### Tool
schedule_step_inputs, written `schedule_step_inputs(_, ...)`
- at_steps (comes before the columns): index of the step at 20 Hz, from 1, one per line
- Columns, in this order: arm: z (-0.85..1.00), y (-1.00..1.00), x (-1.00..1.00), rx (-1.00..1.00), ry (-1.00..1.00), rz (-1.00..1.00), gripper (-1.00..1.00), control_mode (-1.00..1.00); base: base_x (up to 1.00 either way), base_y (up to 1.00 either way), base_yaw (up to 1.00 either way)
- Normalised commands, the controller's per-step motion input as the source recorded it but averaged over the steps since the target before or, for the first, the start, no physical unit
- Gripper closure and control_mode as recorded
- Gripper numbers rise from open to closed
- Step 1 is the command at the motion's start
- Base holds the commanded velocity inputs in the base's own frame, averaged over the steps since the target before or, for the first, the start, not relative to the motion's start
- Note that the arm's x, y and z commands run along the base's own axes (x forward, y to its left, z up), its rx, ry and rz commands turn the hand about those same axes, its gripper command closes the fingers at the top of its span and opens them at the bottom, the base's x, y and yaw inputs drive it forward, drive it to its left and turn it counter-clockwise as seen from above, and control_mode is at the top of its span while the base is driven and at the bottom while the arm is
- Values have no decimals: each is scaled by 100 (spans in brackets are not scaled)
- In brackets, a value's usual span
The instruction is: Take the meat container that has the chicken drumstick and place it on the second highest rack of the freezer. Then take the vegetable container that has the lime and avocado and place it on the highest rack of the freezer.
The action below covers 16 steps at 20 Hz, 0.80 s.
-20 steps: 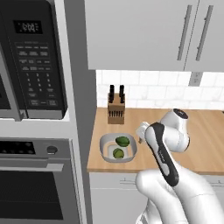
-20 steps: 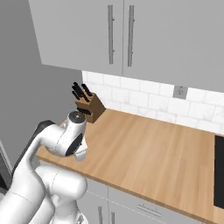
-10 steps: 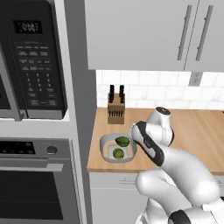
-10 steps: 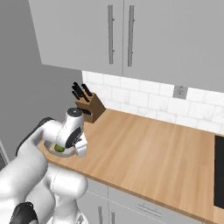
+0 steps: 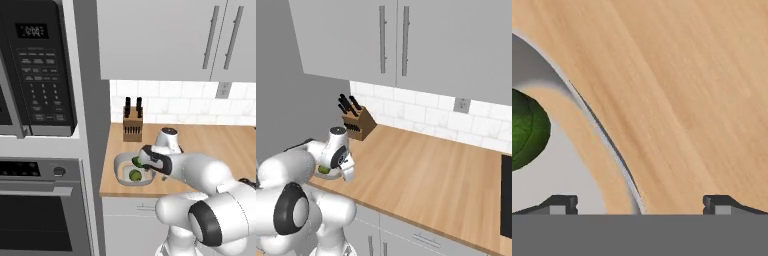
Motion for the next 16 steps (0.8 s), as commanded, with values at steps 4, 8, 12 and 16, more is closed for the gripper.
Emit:
schedule_step_inputs(4,-79,20,0,-6,0,4,-100,-100,0,0,0)
schedule_step_inputs(8,-68,21,6,-4,0,2,-100,-100,0,0,0)
schedule_step_inputs(12,-69,17,16,-3,0,1,100,-100,0,0,0)
schedule_step_inputs(16,-65,1,0,0,-2,2,100,-100,0,0,0)
